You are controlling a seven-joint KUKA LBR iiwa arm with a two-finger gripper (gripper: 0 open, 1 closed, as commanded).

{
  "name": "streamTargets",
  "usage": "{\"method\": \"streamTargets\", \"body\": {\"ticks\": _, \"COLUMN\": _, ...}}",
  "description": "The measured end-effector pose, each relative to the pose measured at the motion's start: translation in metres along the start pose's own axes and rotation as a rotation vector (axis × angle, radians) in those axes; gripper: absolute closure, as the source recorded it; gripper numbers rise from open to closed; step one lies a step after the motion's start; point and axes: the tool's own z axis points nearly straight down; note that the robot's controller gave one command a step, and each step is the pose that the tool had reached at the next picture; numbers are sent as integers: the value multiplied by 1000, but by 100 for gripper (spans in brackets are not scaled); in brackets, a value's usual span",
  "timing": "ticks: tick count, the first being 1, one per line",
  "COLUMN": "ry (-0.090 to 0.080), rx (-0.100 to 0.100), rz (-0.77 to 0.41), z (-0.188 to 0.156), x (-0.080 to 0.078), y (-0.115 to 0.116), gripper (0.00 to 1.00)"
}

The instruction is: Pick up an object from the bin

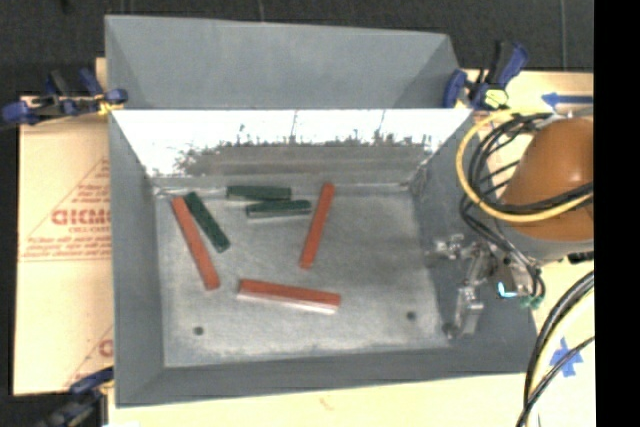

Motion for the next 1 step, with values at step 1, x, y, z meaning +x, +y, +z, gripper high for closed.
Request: {"method": "streamTargets", "body": {"ticks": 1, "ry": -8, "rx": 2, "rz": -4, "z": -4, "x": -2, "y": 1, "gripper": 0}}
